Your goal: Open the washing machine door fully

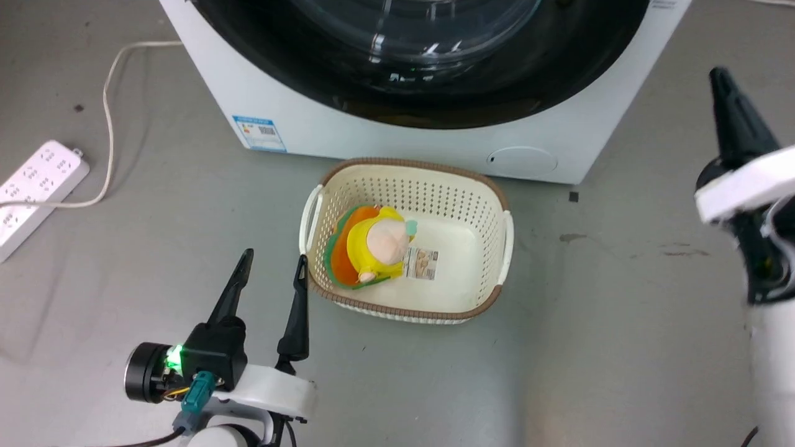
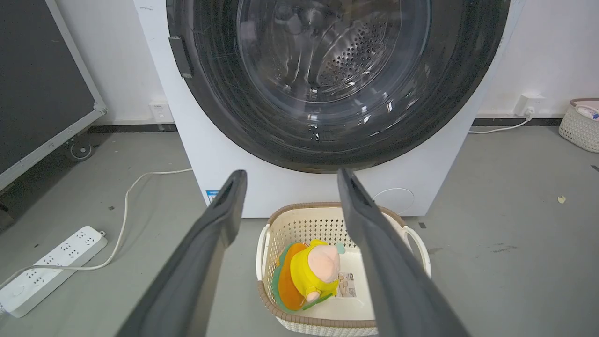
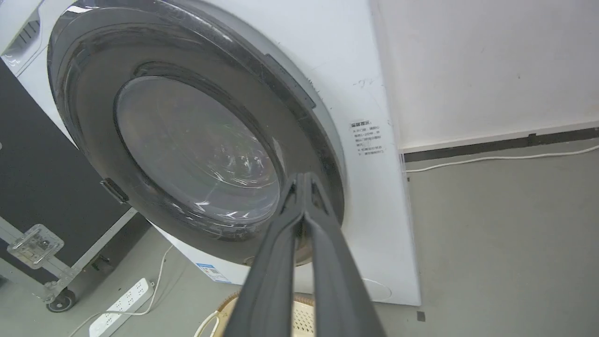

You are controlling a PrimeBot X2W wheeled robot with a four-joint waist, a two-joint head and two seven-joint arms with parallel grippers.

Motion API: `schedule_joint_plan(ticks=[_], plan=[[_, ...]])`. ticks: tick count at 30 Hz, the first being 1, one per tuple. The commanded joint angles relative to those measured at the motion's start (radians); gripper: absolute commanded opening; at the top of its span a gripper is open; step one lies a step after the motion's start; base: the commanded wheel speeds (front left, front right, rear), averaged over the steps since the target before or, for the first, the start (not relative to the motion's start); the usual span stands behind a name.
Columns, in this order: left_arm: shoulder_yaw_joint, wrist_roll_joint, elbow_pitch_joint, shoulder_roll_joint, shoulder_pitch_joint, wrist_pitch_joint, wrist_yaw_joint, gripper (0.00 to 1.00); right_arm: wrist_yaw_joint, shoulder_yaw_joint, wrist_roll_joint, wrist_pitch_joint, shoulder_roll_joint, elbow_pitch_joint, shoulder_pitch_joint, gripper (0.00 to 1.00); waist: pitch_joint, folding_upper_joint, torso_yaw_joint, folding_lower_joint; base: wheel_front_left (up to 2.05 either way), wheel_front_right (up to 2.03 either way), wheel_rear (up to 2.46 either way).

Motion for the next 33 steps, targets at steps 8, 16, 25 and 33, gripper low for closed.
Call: schedule_joint_plan(ticks=[8, 16, 25, 33], plan=[[-0.022, -0.004, -0.013, 0.001, -0.033, -0.030, -0.001, 1.00, -0.001, -0.105, 0.163, 0.120, 0.002, 0.204, -0.233, 0.00, 0.057, 0.0000, 0.031, -0.0002, 0.00, 0.00, 0.00], [-0.056, -0.020, -0.019, 0.001, -0.061, -0.055, 0.006, 1.00, -0.001, -0.195, 0.249, 0.260, -0.029, 0.452, -0.500, 0.00, 0.126, 0.0000, 0.076, -0.0002, 0.00, 0.00, 0.00], [-0.079, -0.035, -0.020, 0.001, -0.084, -0.074, 0.016, 1.00, -0.001, -0.265, 0.286, 0.350, -0.104, 0.652, -0.694, 0.00, 0.175, 0.0000, 0.106, -0.0002, 0.00, 0.00, 0.00], [-0.096, -0.042, -0.022, 0.001, -0.105, -0.090, 0.020, 1.00, -0.001, -0.307, 0.342, 0.488, -0.133, 0.815, -0.857, 0.00, 0.216, 0.0000, 0.119, -0.0002, 0.00, 0.00, 0.00]])
